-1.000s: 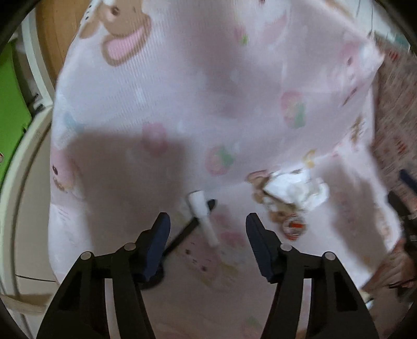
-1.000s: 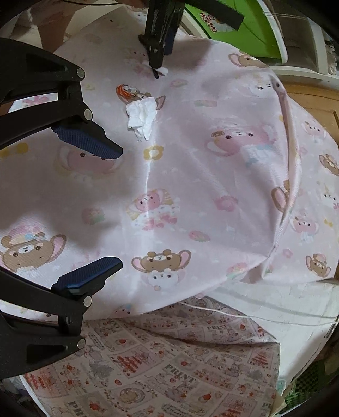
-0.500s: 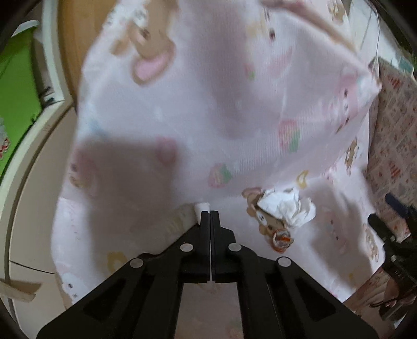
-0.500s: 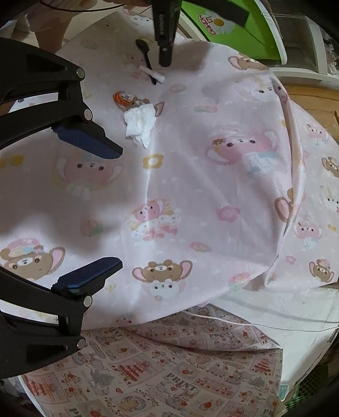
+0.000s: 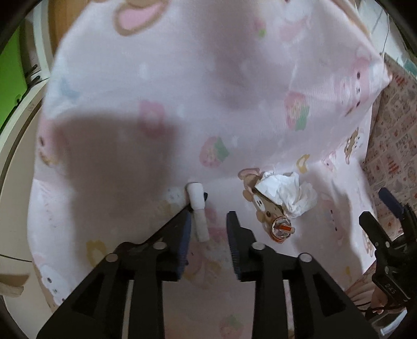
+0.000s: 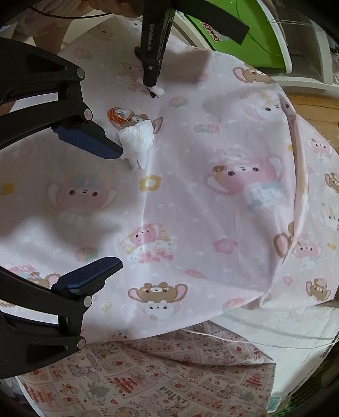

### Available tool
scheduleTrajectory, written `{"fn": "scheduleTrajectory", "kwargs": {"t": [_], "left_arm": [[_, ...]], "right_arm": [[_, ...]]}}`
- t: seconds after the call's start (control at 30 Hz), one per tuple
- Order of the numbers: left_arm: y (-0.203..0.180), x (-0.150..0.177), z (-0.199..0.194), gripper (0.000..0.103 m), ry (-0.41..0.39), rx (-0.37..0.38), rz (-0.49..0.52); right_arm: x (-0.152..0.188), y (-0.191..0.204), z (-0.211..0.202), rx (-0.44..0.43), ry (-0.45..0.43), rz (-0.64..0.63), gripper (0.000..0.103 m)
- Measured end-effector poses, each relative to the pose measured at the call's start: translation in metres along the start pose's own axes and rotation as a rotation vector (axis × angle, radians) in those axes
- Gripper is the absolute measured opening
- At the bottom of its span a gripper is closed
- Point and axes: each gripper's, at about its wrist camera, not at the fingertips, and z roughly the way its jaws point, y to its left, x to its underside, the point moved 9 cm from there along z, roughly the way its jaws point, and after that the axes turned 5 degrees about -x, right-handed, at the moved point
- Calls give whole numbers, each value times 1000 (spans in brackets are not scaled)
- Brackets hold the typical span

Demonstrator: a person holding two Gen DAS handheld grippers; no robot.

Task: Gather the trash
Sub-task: 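Grasp the white tube with the left tool and lift it, then grasp the small red-capped bottle with the right tool while the left tool holds the tube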

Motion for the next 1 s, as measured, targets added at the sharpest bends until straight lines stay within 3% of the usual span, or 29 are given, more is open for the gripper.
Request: {"fn": "scheduleTrajectory", "kwargs": {"t": [0.27,0.33,0.37,0.43,0.57,0.73,0.8,0.9,1.0], "left_arm": [[-12,4,14,28,23,-48,40],[-13,4,15,20,21,-63,45],[-19,3,21,10,21,-73,43],[-16,3,19,9,10,-88,24],[-7,-5,-6,9,-87,-113,-44],[-6,-14,-58,9,-294,-180,-28],[-2,-14,-74,9,-351,-188,-71],[10,-18,-91,9,-401,-151,-152],[20,-22,-104,9,-444,-179,-160]], "right_arm": [[6,7,6,-49,31,37,80],[9,13,9,-82,48,43,80],[10,17,9,-94,48,40,80],[10,26,8,-114,41,31,80],[14,50,11,-185,60,10,80],[16,79,21,-250,85,-16,80],[15,88,27,-261,91,-21,80],[12,98,40,-260,105,-1,79],[11,105,52,-258,125,0,69]]}}
